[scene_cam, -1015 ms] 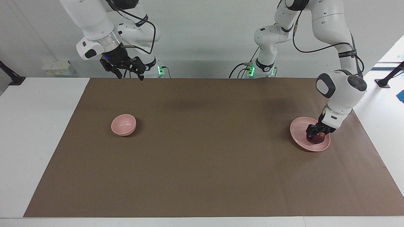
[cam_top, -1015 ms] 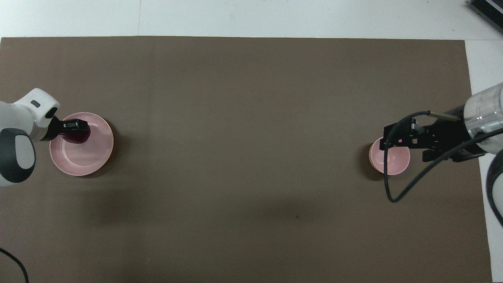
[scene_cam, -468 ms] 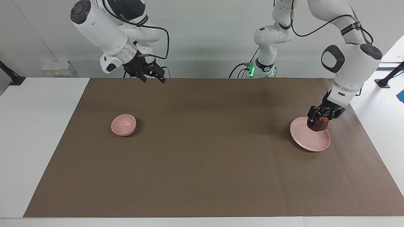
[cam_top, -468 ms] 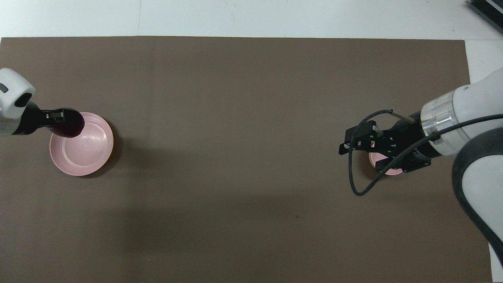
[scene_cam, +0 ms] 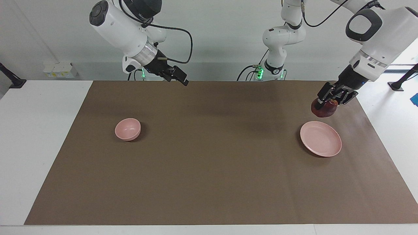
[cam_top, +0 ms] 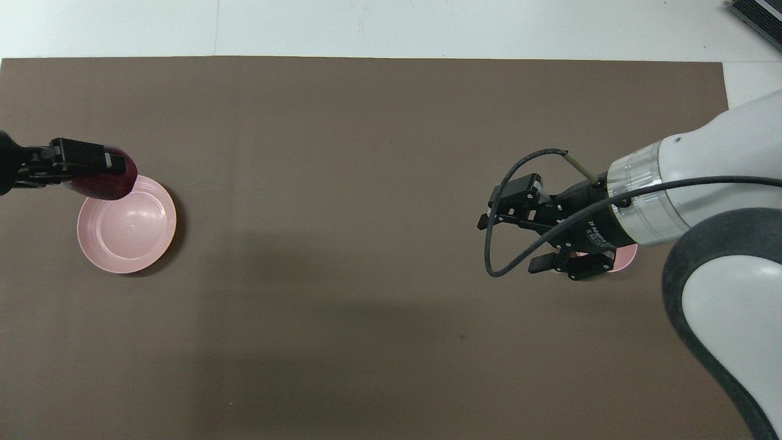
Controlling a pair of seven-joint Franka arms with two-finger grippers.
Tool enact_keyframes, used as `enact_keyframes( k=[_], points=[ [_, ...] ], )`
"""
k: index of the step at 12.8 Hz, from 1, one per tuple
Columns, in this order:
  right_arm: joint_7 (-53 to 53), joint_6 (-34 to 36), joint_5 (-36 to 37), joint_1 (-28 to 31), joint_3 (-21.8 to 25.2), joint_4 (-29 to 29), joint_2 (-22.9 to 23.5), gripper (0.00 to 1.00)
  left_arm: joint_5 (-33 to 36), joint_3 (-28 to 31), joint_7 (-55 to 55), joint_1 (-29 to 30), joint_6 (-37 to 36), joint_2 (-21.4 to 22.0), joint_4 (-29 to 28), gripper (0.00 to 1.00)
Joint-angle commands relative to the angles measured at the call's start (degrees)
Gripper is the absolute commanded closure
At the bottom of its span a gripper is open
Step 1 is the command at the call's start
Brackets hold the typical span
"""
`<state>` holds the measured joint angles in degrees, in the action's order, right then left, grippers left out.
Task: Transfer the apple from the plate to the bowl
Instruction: 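Lift the apple with the left gripper while the right gripper reaches inward, then bring the apple toward the right gripper and close the right gripper on it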
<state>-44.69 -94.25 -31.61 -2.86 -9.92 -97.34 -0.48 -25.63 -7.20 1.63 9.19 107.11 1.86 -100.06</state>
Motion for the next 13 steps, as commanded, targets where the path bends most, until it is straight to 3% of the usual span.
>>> enact_keyframes(
  k=[1, 5, 10, 13],
  points=[
    [-5.3, -4.1, -3.3, -1.6, 0.0, -0.5, 0.2, 0.00, -8.8, 0.2, -2.8, -0.8, -2.8, 2.5, 0.1, 1.00],
    [-11.5, -7.1, -9.6, -2.3, 0.0, -0.5, 1.8, 0.00, -15.4, -3.2, -3.0, -1.5, -3.2, 4.7, -2.1, 1.00],
    [-21.7, -14.1, -15.7, -6.2, 0.0, -0.5, 3.2, 0.00, -29.2, -3.3, -2.7, -4.4, -1.6, 5.2, -7.1, 1.00],
    [-28.5, -18.7, -16.0, -9.9, 0.0, -0.5, 4.1, 0.00, -35.9, -3.4, -2.6, -9.4, 5.1, 5.4, -11.0, 1.00]
  ],
)
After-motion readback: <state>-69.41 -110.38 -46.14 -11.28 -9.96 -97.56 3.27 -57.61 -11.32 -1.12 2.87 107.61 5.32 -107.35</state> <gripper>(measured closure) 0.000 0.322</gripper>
